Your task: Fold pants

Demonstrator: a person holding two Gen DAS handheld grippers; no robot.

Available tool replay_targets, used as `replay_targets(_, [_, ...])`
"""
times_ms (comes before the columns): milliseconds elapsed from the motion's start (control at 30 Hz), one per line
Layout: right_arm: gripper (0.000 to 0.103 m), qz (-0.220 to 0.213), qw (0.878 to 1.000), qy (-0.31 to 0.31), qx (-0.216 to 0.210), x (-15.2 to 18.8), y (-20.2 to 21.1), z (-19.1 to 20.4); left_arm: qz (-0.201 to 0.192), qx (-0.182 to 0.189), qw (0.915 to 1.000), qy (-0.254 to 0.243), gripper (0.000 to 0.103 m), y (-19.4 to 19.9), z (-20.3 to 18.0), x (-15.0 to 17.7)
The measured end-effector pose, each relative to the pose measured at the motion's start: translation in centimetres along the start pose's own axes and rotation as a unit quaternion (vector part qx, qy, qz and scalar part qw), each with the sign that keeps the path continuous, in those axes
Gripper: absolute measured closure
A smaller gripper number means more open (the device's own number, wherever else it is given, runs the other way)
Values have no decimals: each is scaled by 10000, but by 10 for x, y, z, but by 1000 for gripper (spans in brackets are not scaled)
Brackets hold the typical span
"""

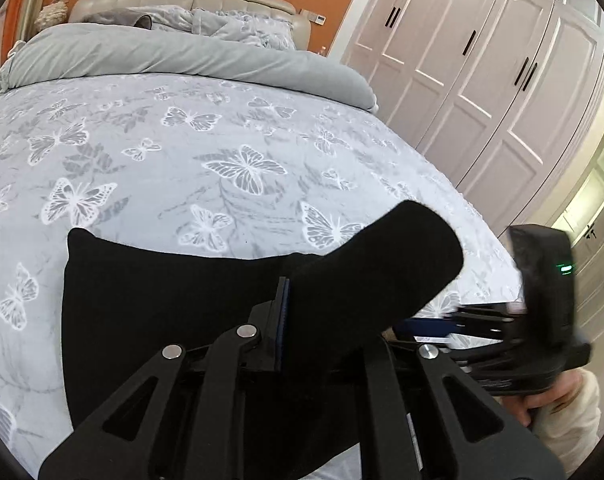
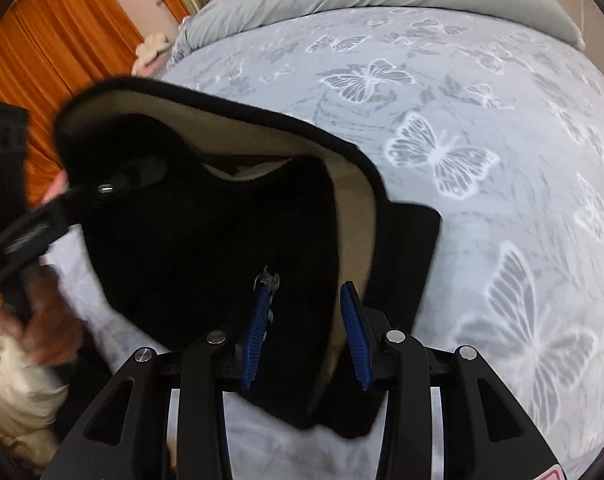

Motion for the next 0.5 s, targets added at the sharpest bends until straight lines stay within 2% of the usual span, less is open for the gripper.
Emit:
replay_targets(100, [60, 51, 9999, -30, 104, -14, -17, 0, 29, -46, 10000, -17, 93, -2, 1, 2])
replay_targets(167, [81, 162, 9997, -6, 208, -18, -30, 1, 86, 6, 10000, 8, 93, -4, 2, 4])
replay_targets(200, [81, 153, 9995, -19, 292, -20, -30, 1, 67, 52, 10000, 24, 93, -3, 3, 4])
replay_targets(300, [100, -424, 9991, -4, 63, -23, 15, 10, 31, 235, 9996, -141, 92, 3, -9, 6])
replay_targets(333, [100, -628, 9980, -46, -60, -20, 35, 8, 50, 327, 9992, -223, 92, 3, -15, 9])
replay_targets(367, [100, -652, 9978, -59, -106, -15, 42, 3, 81, 423, 9987, -274, 90, 2, -21, 12])
replay_targets(400, [100, -574, 9983, -66, -15, -11, 37, -4, 156, 482, 9982, -317, 84, -2, -26, 17])
replay_targets(433, [98, -247, 9992, -207, 244, -3, 16, -21, 287, 491, 9977, -356, 78, -9, -31, 24])
replay_targets(467, [97, 218, 9984, -409, 331, 7, -13, -37, 497, 420, 9970, -416, 59, -22, -35, 35])
replay_targets(500, [96, 303, 9980, -497, 256, 10, -23, -41, 659, 327, 9961, -487, 42, -32, -38, 44])
Point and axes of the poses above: each gripper's, at about its wrist camera, not at the fingertips, and y roughly against the way its jaws point, z to its left, x to its underside, the point moved 9 cm from there along -y, roughly the way its jaws point, and after that the axes turned 13 degrees about z, right-handed, at the moved point
